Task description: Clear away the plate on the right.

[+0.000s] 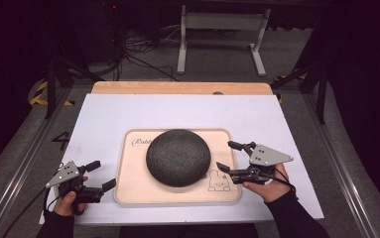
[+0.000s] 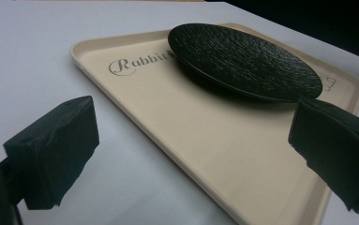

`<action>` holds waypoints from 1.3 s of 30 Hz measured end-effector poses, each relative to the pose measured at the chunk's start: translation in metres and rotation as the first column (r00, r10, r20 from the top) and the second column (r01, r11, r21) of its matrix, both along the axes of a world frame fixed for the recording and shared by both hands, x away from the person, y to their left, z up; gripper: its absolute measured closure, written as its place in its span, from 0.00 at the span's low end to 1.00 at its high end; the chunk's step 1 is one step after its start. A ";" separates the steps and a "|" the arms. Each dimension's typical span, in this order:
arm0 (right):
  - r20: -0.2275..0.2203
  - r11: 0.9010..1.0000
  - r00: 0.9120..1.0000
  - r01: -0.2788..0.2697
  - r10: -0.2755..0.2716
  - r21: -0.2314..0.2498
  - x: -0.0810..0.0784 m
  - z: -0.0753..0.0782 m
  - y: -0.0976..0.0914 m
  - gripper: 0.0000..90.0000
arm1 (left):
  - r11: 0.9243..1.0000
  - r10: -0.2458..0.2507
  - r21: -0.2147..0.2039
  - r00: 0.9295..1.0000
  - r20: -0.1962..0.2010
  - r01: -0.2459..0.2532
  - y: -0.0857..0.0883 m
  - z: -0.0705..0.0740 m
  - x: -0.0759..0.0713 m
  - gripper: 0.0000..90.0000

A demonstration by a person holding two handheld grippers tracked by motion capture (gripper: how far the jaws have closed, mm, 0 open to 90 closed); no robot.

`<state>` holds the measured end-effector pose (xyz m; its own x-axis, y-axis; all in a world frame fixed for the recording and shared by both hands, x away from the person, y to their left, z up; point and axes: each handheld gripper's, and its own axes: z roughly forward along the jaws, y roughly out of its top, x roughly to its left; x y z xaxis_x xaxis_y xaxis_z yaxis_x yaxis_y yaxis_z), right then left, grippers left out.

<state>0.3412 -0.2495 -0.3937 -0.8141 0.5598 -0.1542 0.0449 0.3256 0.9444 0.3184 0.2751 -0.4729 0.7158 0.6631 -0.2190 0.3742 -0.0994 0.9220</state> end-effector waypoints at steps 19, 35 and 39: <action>-0.061 0.980 0.985 0.167 -0.162 0.104 0.005 -0.037 -0.080 0.28 | 1.000 0.001 0.001 1.000 -0.001 -0.001 0.000 0.000 0.000 0.03; -0.117 0.971 0.971 0.221 -0.210 0.087 0.006 -0.057 -0.094 0.24 | 1.000 0.001 0.001 1.000 -0.001 -0.001 0.000 0.000 0.000 0.03; -0.128 0.969 0.967 0.232 -0.220 0.085 0.006 -0.060 -0.095 0.23 | 1.000 0.001 0.002 1.000 -0.001 -0.001 0.000 0.000 0.000 0.03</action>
